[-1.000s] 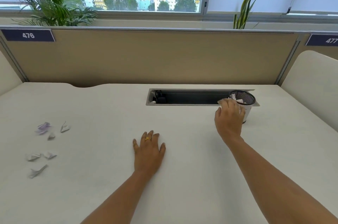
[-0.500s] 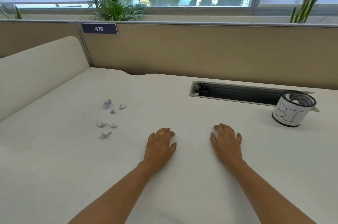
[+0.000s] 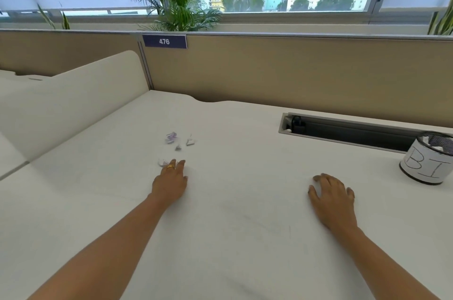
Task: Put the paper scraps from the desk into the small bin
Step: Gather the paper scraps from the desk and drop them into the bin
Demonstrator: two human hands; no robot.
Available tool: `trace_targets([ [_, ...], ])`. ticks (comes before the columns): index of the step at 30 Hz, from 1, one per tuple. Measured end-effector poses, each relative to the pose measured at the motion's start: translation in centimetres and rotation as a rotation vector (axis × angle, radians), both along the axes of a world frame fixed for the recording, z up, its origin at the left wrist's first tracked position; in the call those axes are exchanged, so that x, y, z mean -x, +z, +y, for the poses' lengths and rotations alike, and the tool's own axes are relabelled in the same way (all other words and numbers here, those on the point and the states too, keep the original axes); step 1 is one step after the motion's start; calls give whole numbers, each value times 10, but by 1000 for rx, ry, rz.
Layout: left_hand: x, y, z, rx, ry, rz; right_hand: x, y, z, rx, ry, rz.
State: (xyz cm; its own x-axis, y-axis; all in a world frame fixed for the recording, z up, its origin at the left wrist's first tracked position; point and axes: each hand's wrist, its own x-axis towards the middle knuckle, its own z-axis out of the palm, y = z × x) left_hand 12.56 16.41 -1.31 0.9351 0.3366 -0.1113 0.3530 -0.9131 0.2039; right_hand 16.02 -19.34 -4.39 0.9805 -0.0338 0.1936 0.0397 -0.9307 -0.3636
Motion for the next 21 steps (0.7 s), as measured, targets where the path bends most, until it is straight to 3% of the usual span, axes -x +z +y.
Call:
trace_targets([
  [5,-6,-3,-2,-52,-24,-36,0,-1,1,5,-10,-12],
  [12,-5,-10,-21,32,-58,-206,0,1,2,7,-18,-6],
  [21,-13,3,-56,1,-204,-109,1,4,2,-2,-4,11],
])
